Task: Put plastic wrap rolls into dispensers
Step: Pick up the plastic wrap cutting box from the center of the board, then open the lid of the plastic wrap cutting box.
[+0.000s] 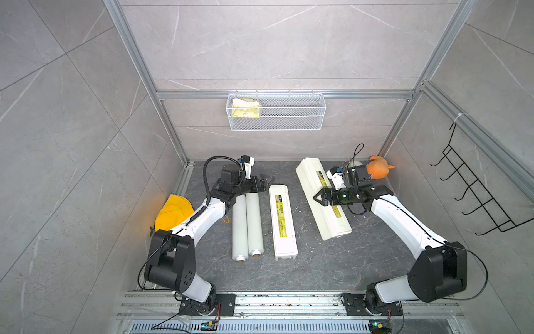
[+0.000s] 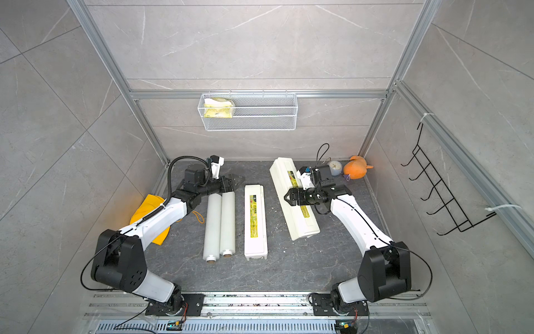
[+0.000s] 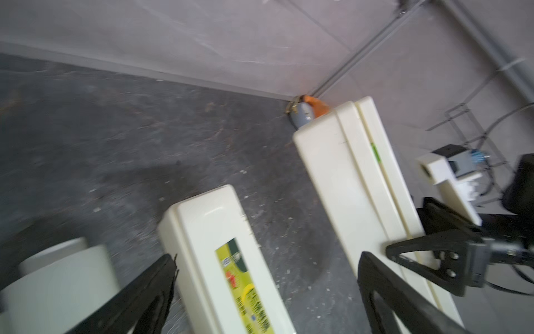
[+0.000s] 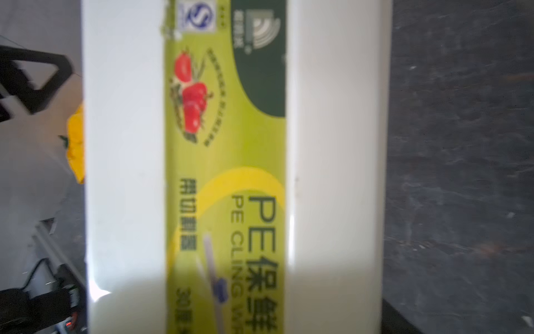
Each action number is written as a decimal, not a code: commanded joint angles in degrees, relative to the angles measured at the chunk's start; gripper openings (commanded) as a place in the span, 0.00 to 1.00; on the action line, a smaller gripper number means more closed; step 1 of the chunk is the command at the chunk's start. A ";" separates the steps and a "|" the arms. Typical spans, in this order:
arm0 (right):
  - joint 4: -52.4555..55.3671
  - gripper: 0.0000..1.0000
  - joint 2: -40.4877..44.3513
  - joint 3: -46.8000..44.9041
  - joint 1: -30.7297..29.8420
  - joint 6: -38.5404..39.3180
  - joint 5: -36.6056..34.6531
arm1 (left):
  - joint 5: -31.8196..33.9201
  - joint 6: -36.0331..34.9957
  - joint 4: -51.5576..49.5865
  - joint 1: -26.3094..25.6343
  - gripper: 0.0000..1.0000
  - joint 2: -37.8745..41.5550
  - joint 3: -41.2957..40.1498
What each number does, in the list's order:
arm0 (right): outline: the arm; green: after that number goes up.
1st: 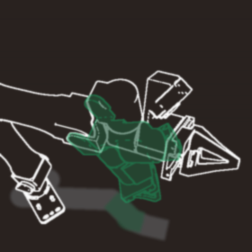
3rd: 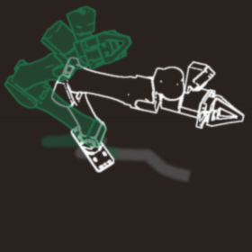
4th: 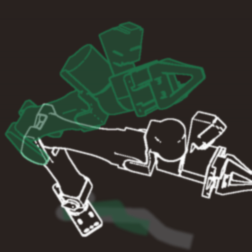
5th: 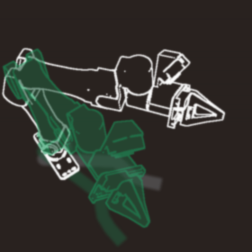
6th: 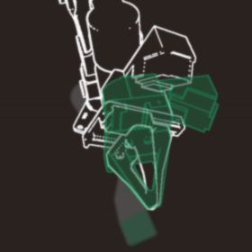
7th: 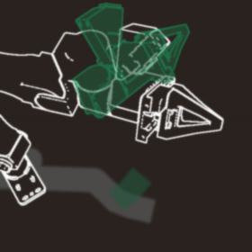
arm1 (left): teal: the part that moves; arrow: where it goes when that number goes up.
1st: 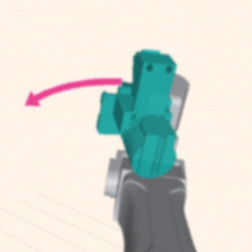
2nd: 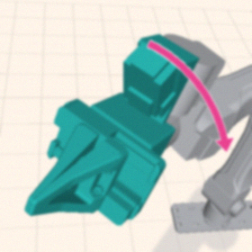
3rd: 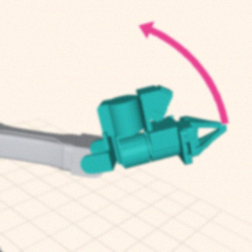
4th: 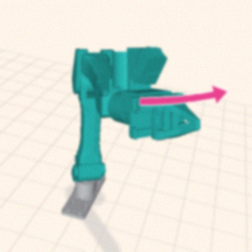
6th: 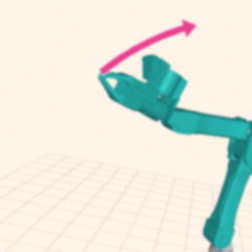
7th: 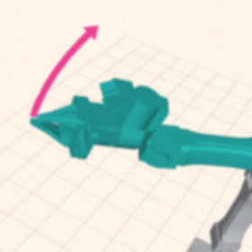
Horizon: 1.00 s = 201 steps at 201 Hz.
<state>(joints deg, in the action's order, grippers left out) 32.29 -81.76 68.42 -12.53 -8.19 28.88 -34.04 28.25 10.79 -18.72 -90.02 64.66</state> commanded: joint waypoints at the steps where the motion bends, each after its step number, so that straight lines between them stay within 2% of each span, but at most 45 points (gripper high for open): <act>1: -5.57 0.88 4.37 -0.72 1.10 -4.06 16.56 | -16.32 8.09 18.25 -0.18 1.00 -3.68 4.38; 18: -8.16 0.88 5.91 -1.33 1.71 -6.95 22.61 | -19.97 15.36 29.35 -0.67 1.00 -7.15 5.96; 39: -14.53 0.88 7.58 -2.89 1.77 -12.47 28.54 | -21.00 22.25 40.30 -1.87 1.00 -10.33 7.35; 59: -21.15 0.89 8.62 -4.76 1.76 -17.51 31.87 | -21.12 27.79 45.81 -3.25 1.00 -13.37 10.71; 77: -23.19 0.89 8.83 -5.40 1.77 -18.99 32.97 | -19.74 30.33 48.80 -4.22 1.00 -15.06 12.97; 129: -35.27 0.89 8.65 -8.65 1.64 -27.70 35.88 | -18.34 33.61 50.09 -7.13 1.00 -19.48 17.74; 162: -38.62 0.89 8.65 -9.71 1.54 -29.40 37.03 | -17.99 38.15 53.78 -7.81 1.00 -22.16 20.35; 178: -35.64 0.89 8.58 -9.36 1.55 -27.37 35.98 | -18.79 38.03 49.54 -8.16 1.00 -22.82 22.38; 201: -34.91 0.89 8.96 -9.36 1.48 -26.06 34.49 | -18.54 33.50 40.10 -8.61 1.00 -22.17 23.09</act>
<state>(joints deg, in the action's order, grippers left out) 0.82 -74.46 58.61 -10.35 -36.25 60.71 -50.81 63.44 57.56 -25.47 -112.88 85.32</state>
